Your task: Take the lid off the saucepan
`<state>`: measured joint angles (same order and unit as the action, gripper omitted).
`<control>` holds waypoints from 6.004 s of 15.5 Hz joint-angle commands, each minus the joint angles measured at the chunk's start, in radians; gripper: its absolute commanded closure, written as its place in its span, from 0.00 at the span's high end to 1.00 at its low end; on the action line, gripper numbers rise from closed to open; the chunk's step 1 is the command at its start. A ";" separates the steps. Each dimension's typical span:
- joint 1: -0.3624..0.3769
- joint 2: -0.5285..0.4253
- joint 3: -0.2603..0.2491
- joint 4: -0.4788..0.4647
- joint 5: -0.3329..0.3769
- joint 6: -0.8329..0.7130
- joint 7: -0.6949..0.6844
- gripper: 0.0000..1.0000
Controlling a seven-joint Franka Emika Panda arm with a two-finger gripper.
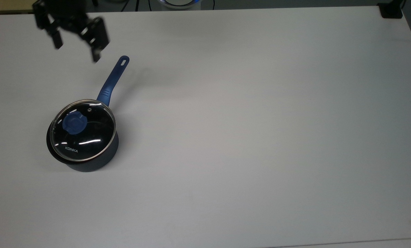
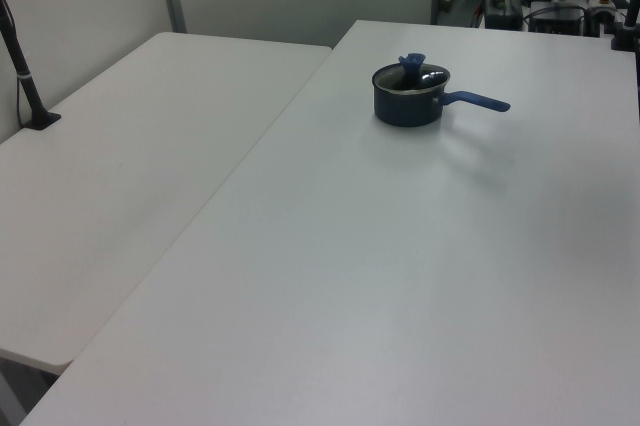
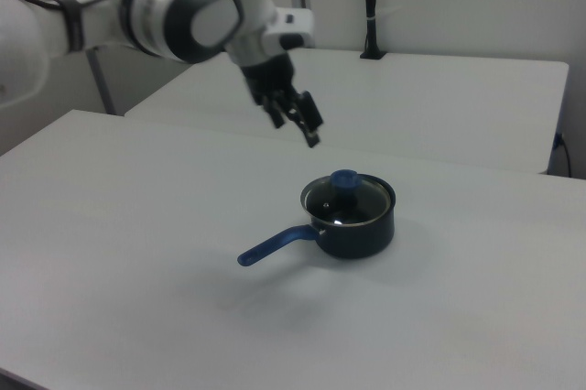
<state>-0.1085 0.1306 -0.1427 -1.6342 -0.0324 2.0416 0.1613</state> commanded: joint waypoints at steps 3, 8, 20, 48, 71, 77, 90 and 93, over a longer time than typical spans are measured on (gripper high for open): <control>-0.007 0.200 -0.008 0.025 0.016 0.307 0.311 1.00; -0.005 0.296 -0.009 0.033 -0.003 0.416 0.340 1.00; 0.006 0.331 -0.005 0.031 -0.167 0.419 0.359 0.68; 0.047 -0.180 0.248 -0.441 -0.119 0.001 -0.087 0.52; 0.096 -0.062 0.273 -0.400 -0.118 0.054 -0.040 1.00; 0.081 -0.118 0.256 -0.178 -0.046 -0.098 0.122 1.00; 0.084 -0.221 0.129 -0.104 -0.001 -0.253 -0.130 1.00; 0.079 -0.224 0.123 -0.105 0.006 -0.258 -0.129 1.00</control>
<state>-0.0291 -0.0949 -0.0070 -1.7568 -0.0413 1.8184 0.0747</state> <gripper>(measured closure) 0.000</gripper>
